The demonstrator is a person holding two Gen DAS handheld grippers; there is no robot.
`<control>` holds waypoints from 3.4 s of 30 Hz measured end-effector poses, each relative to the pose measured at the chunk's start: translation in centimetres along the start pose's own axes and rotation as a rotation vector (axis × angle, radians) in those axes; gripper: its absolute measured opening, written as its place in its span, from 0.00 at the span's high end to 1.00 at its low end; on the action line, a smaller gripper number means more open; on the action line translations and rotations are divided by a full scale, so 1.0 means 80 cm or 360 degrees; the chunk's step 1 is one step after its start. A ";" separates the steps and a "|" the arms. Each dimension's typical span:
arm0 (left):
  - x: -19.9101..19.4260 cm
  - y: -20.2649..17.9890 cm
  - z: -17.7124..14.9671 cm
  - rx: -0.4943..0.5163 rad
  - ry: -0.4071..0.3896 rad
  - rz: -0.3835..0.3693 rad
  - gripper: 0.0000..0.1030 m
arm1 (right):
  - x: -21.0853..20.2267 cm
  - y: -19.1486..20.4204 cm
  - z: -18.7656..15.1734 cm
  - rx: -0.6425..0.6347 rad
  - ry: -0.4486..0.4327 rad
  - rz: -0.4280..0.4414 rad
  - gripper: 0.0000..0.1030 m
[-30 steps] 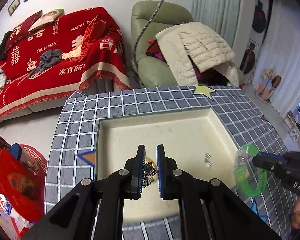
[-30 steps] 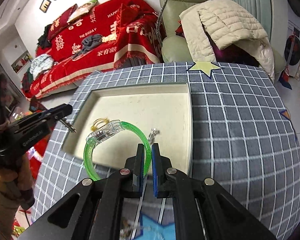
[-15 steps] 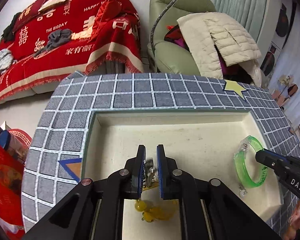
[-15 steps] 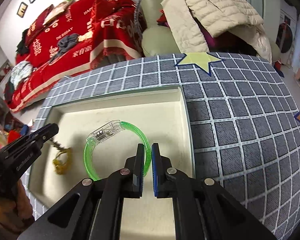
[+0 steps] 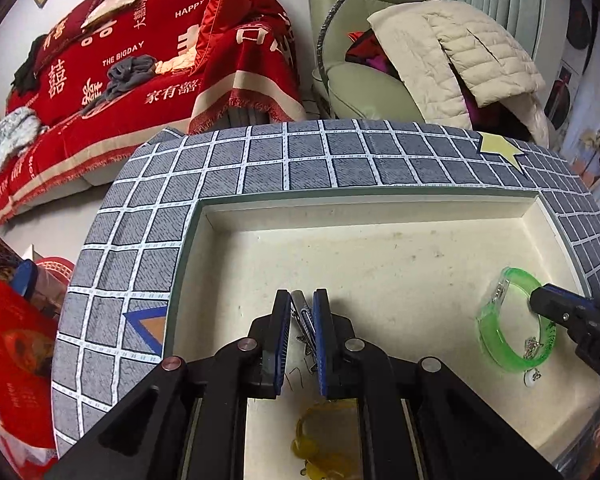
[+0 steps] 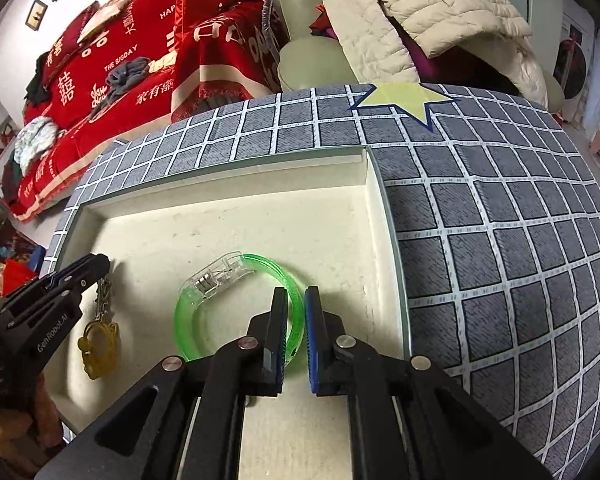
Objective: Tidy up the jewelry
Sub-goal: 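Carry the hairpin and green bangle into the tray and open both grippers, then withdraw both grippers from the tray toward the remaining jewelry, then grasp the black hair clip with the left gripper while the right gripper grasps the brown coil bracelet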
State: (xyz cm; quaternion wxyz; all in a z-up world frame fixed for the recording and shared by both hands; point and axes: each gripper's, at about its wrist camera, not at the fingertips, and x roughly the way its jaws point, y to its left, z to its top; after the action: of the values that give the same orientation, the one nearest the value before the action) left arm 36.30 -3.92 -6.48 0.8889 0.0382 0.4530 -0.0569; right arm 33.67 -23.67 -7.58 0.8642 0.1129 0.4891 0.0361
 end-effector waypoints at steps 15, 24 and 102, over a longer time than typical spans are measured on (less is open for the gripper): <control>-0.026 0.007 0.002 -0.0057 -0.0062 -0.0074 0.68 | -0.081 0.004 -0.021 0.0040 -0.0215 0.0136 0.40; -0.052 -0.010 0.001 0.0040 -0.0157 -0.0024 0.00 | -0.100 0.002 -0.034 0.0047 -0.0230 0.0155 0.40; -0.221 0.050 -0.331 0.0203 -0.0073 -0.0015 0.12 | -0.173 0.091 -0.347 -0.0469 0.0049 -0.0059 0.45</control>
State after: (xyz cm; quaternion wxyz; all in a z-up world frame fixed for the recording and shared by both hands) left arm 5.36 4.39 -7.61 0.8945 0.0914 0.4281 -0.0909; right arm 3.14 -14.53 -8.12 0.8642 -0.0247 0.4937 0.0933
